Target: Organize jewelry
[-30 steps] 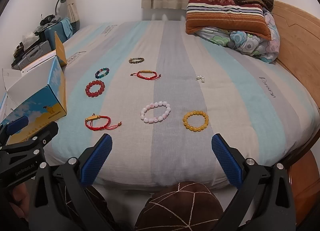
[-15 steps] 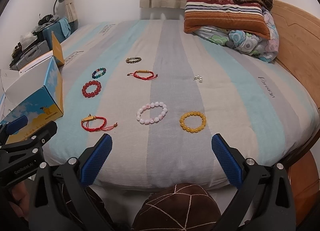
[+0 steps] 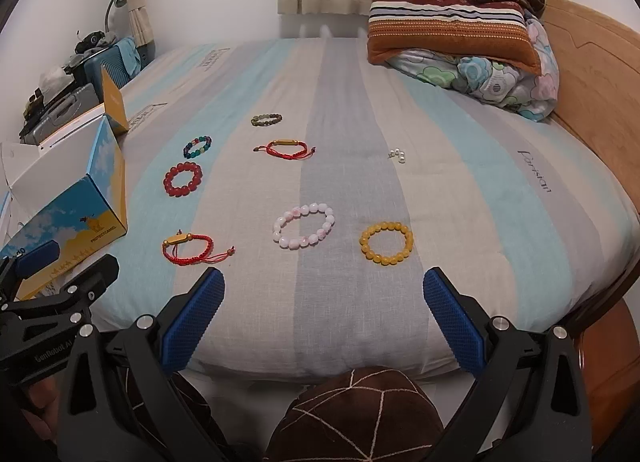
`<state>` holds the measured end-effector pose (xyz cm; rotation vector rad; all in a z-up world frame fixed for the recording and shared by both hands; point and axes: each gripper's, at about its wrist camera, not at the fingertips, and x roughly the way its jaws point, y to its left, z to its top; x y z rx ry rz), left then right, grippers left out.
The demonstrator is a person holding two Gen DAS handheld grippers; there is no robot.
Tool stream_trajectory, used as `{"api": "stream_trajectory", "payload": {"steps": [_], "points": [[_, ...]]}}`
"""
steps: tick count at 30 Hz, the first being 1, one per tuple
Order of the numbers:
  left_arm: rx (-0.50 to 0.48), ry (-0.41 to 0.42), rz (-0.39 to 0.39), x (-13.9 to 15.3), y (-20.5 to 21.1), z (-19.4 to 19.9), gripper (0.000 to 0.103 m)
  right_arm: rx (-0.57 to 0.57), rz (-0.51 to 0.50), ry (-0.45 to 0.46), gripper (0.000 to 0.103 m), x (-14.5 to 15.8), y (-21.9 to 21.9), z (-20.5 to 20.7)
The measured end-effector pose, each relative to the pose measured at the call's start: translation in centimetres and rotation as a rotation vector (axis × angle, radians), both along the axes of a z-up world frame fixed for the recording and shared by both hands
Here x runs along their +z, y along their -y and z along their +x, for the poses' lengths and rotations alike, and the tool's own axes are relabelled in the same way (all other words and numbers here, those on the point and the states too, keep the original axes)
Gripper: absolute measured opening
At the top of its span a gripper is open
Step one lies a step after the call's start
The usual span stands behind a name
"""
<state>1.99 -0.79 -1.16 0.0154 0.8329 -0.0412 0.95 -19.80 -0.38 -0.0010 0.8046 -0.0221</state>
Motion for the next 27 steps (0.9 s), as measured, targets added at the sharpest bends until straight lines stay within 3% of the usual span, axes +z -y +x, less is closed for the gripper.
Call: {"api": "stream_trajectory", "payload": {"steps": [27], "points": [[-0.004, -0.003, 0.008, 0.02, 0.43, -0.03, 0.097, 0.005, -0.008, 0.001, 0.095, 0.25, -0.04, 0.09]]}}
